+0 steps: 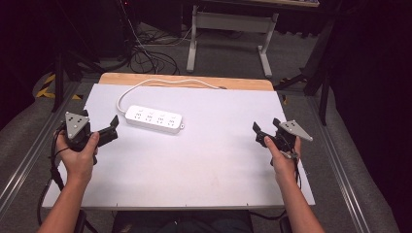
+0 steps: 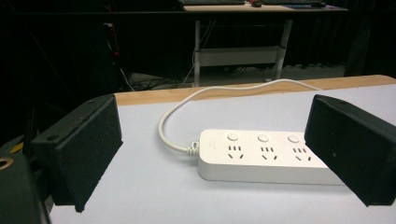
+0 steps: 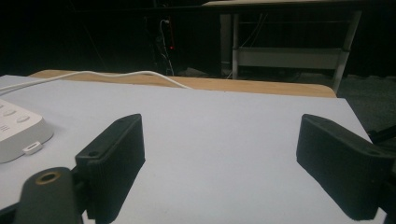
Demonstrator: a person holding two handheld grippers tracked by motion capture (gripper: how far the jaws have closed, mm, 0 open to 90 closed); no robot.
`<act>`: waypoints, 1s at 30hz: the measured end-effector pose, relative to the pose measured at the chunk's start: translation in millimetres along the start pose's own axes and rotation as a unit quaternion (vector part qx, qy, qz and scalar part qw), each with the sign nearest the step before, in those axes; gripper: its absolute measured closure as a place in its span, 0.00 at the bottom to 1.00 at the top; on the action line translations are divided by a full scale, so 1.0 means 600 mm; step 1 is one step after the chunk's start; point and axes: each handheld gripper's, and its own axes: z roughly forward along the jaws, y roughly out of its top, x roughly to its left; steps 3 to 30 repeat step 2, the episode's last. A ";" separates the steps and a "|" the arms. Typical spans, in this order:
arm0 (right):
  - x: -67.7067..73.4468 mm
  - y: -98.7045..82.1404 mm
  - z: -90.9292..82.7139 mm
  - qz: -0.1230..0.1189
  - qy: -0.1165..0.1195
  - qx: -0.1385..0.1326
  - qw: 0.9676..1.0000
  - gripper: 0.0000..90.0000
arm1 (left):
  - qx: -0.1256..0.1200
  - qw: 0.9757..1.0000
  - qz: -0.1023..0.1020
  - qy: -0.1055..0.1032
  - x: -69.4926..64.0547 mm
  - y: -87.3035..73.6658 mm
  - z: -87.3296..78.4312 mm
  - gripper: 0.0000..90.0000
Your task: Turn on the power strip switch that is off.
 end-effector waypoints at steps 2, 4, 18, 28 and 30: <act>0.000 0.000 0.000 0.001 0.001 -0.001 1.000 0.17 | -0.002 1.000 -0.003 0.001 0.001 -0.001 0.000 0.05; 0.000 0.000 0.000 0.001 0.001 -0.001 1.000 0.17 | -0.002 1.000 -0.003 0.001 0.001 -0.001 0.000 0.05; 0.000 0.000 0.000 0.001 0.001 -0.001 1.000 0.17 | -0.002 1.000 -0.003 0.001 0.001 -0.001 0.000 0.05; 0.000 0.000 0.000 0.001 0.001 -0.001 1.000 0.17 | -0.002 1.000 -0.003 0.001 0.001 -0.001 0.000 0.05; 0.000 0.000 0.000 0.001 0.001 -0.001 1.000 0.17 | -0.002 1.000 -0.003 0.001 0.001 -0.001 0.000 0.05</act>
